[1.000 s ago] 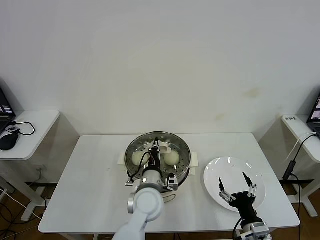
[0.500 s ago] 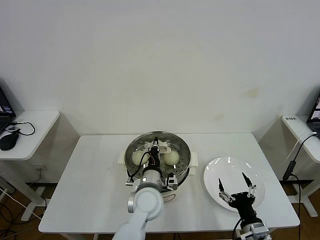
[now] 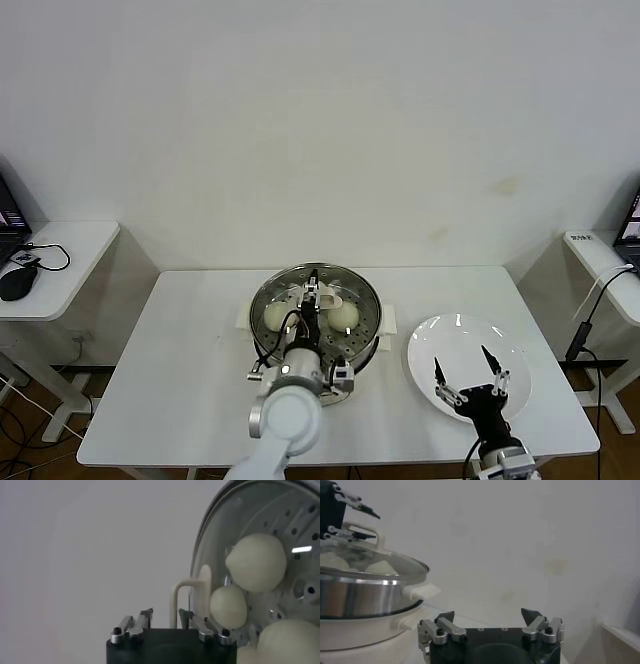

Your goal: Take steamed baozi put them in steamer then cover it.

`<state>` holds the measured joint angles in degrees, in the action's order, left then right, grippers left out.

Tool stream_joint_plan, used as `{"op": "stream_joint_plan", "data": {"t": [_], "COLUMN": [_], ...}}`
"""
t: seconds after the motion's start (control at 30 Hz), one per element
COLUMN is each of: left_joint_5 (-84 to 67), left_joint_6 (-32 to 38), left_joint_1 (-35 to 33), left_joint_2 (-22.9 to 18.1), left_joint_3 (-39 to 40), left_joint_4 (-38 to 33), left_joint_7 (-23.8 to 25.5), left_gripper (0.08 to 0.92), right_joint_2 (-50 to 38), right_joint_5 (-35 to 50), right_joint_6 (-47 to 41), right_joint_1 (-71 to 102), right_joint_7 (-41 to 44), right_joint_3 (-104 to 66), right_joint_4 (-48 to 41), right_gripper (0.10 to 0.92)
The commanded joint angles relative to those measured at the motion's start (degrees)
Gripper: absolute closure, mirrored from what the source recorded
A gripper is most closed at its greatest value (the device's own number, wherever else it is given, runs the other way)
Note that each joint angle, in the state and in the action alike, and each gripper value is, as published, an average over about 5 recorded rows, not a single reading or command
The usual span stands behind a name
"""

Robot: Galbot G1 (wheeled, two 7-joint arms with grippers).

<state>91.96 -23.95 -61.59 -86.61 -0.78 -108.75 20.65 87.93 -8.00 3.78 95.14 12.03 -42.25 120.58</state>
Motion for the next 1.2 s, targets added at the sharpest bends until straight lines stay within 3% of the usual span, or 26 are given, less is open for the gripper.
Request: {"op": "stream_joint_plan", "data": {"t": [0.03,0.23,0.37,0.5,0.6,0.7,0.9,1.2], "left_joint_5": [-4.06,-11.58,-23.57,-52.26,-76.61,-92.99,-108.17,-110.53], "left_joint_6": [0.52,2.04,3.61,5.36,11.57,16.41,17.83,26.03], "left_joint_1": [-5.41,-11.85,-19.19,-25.01,-28.08,-30.86,-36.49,-42.29], "left_joint_2": [4.04,8.74,10.42,11.83,13.24,14.64,15.18,13.48], "left_joint_3": [0.76,-0.83,-5.61,-15.37,-26.17,-35.16,-43.15,-43.25], "left_joint_4": [-10.34,-20.06,-25.98,-28.60,-27.97,-26.94,-24.70,-16.82], "left_joint_7": [-0.43,-2.83,-8.64,-18.10,-25.17,-29.13,-29.03,-26.72], "left_gripper": [0.365,0.209,0.179,0.177,0.177,0.177,0.177,0.177], "right_joint_2": [0.25,0.00,-1.10,-2.24,-2.38,-2.48,-2.58,-3.46], "right_joint_5": [-0.20,0.04,1.22,2.40,2.43,2.32,2.73,3.36], "right_joint_6": [0.02,0.24,0.42,0.54,0.47,0.38,0.14,-0.26], "right_joint_1": [0.51,1.10,1.33,1.49,1.73,2.31,3.94,6.84], "right_joint_7": [-0.06,-0.15,-0.20,-0.27,-0.28,-0.26,-0.28,-0.22], "right_joint_3": [0.21,0.07,-0.53,-0.74,-0.27,0.20,0.17,-0.12], "right_joint_4": [0.31,-0.07,-0.77,-1.59,-1.81,-1.82,-1.15,-0.66], "right_gripper": [0.203,0.202,0.203,0.202,0.203,0.203,0.203,0.203]}}
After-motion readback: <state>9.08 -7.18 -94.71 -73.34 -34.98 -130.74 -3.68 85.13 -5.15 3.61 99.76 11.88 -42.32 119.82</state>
